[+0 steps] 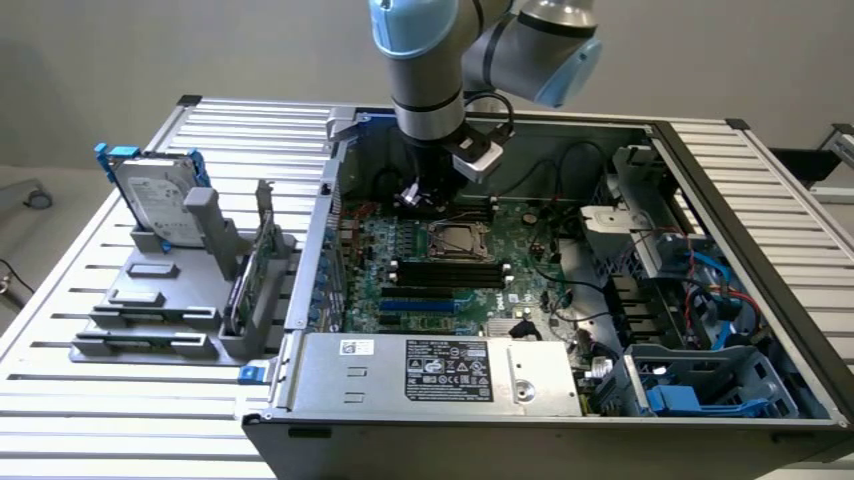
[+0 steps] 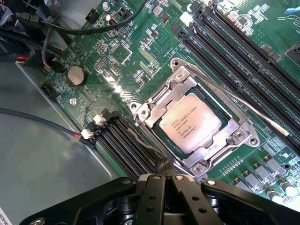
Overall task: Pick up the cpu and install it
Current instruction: 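Install the first cpu locking lever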
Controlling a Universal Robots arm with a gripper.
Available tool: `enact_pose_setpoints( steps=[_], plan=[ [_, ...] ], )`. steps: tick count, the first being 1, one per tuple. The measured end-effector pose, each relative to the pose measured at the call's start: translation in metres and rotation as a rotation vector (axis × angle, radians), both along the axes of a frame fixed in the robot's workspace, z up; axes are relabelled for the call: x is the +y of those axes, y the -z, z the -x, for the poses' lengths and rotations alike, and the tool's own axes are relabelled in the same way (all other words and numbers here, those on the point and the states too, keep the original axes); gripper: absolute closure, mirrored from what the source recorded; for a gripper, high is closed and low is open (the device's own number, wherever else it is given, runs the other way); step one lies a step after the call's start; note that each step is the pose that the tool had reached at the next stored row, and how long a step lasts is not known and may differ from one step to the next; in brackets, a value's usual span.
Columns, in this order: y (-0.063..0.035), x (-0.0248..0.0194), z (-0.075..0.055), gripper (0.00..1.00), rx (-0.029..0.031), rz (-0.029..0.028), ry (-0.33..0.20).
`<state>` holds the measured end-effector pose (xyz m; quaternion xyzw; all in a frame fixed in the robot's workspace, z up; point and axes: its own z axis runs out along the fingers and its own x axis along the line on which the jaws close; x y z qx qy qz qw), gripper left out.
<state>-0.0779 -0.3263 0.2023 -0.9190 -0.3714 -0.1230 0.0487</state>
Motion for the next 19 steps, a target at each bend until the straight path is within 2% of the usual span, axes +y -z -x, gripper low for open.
enact_pose_setpoints(
  steps=[19],
  plan=[
    [0.0032, -0.0001, -0.0031, 0.89, 0.0001, 0.0001, 0.000]
  ],
)
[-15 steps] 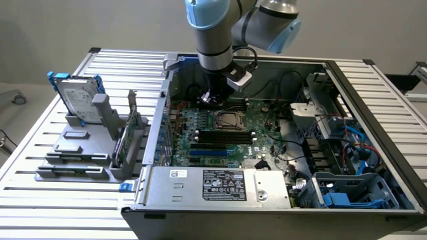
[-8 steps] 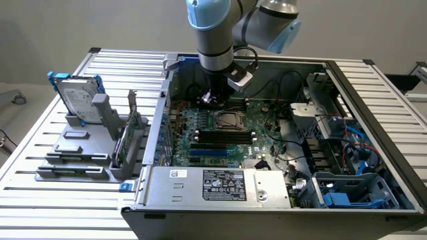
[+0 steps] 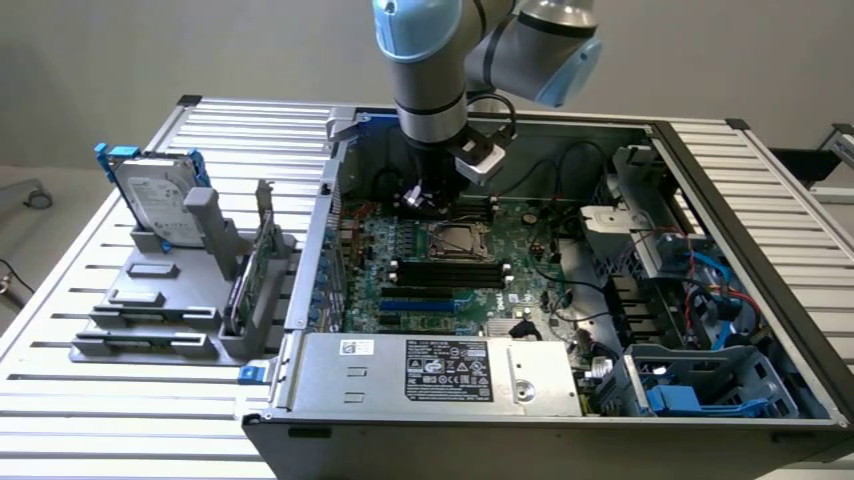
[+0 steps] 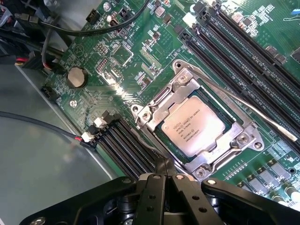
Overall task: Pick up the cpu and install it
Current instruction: 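Install the first cpu locking lever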
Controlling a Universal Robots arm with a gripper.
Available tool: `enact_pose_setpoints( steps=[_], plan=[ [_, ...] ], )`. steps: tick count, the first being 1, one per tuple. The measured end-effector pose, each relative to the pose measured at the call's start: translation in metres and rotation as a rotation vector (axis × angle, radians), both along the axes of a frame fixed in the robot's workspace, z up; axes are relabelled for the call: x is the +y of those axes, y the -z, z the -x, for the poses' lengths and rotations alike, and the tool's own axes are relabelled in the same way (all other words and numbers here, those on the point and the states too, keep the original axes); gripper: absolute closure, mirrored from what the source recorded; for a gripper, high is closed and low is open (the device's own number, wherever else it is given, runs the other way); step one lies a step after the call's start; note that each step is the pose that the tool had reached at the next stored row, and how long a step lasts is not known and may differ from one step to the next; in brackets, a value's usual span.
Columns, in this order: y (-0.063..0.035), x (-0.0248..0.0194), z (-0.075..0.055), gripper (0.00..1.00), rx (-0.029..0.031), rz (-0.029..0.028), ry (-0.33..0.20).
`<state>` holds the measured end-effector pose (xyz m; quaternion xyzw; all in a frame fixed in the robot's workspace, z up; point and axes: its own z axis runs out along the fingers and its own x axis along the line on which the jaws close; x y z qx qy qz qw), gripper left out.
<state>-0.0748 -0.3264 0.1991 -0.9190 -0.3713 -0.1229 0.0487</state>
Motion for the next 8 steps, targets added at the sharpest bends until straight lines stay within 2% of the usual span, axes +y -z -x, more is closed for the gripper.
enact_pose_setpoints(
  steps=[8],
  plan=[
    [0.0007, 0.0000, -0.0009, 0.89, 0.0000, -0.0001, 0.000]
  ],
)
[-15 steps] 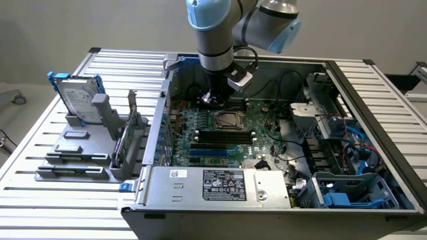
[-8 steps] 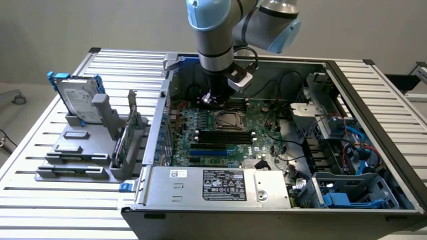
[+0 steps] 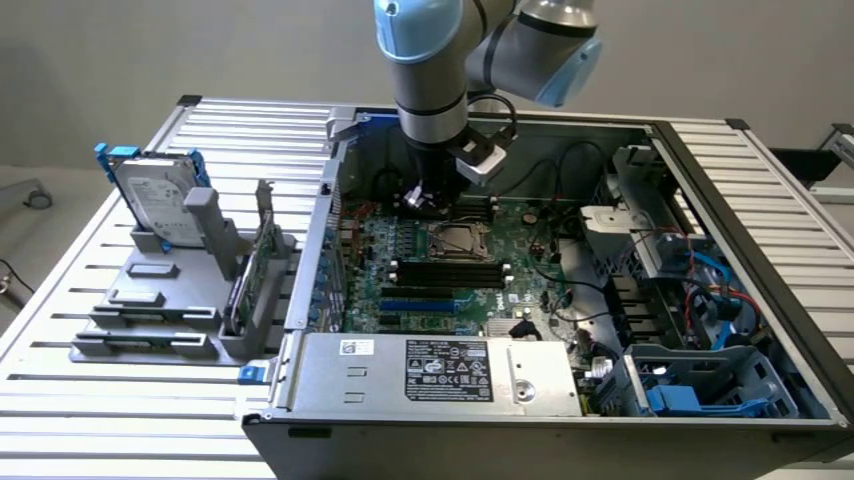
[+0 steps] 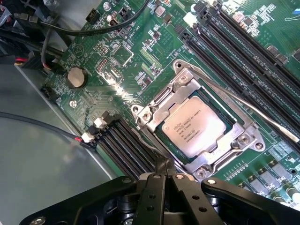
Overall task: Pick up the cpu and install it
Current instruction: 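Install the first cpu locking lever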
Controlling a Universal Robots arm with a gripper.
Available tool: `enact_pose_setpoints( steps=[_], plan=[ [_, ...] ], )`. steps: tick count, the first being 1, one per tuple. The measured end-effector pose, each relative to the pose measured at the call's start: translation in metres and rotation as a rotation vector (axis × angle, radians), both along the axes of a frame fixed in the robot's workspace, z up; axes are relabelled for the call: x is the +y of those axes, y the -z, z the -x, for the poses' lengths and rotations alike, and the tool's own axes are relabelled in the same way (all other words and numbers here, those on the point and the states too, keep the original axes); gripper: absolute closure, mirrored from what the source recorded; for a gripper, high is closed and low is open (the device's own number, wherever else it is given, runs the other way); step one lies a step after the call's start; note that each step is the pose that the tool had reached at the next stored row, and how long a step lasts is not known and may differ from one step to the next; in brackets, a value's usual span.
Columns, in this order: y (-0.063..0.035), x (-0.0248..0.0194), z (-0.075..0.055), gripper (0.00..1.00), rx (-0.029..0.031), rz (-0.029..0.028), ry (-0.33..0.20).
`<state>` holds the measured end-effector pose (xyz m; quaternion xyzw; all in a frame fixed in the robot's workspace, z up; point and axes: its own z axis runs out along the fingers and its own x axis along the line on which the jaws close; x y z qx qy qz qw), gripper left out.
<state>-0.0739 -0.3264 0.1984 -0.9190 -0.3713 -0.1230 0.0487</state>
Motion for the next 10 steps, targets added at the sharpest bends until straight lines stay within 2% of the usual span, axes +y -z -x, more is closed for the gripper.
enact_pose_setpoints(
  steps=[10],
  plan=[
    [0.0005, 0.0004, -0.0008, 0.89, -0.0001, 0.0000, 0.000]
  ],
)
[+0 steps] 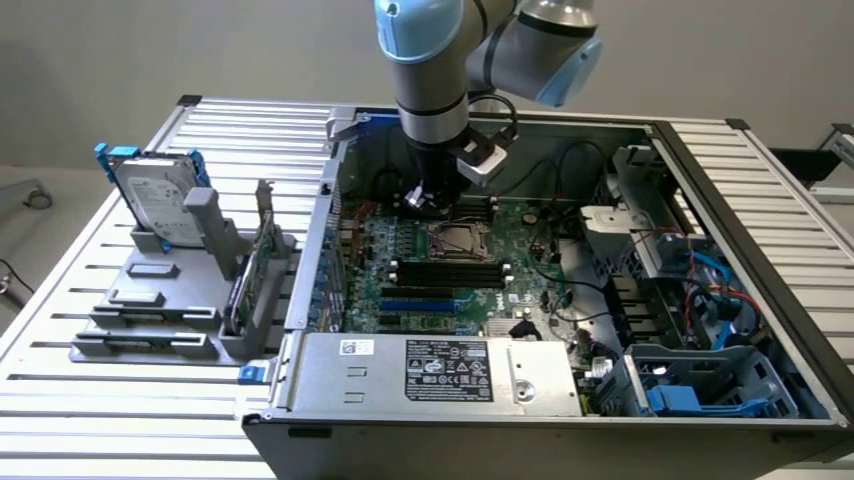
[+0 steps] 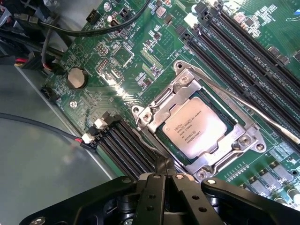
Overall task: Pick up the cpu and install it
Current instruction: 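Install the first cpu locking lever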
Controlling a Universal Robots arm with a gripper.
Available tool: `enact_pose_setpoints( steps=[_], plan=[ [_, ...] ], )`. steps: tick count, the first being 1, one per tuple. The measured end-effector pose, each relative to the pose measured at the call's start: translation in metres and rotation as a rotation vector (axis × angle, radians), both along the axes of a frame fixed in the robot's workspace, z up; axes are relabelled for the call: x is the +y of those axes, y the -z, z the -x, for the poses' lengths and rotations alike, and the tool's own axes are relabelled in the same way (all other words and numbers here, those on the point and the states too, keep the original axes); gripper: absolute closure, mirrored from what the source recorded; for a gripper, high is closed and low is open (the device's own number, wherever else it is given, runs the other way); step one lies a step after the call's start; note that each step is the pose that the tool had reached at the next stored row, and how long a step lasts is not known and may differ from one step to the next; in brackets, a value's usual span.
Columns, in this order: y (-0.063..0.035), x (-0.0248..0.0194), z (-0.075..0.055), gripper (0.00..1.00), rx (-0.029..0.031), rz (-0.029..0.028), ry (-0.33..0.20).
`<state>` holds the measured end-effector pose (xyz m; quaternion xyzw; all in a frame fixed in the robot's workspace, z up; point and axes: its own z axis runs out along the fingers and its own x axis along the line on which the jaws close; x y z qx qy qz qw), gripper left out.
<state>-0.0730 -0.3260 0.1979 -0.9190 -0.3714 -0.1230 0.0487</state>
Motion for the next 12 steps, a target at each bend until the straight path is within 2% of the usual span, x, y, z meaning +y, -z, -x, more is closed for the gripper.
enact_pose_setpoints(
  steps=[12],
  plan=[
    [0.0002, 0.0016, -0.0017, 0.89, 0.0001, 0.0000, 0.000]
  ],
)
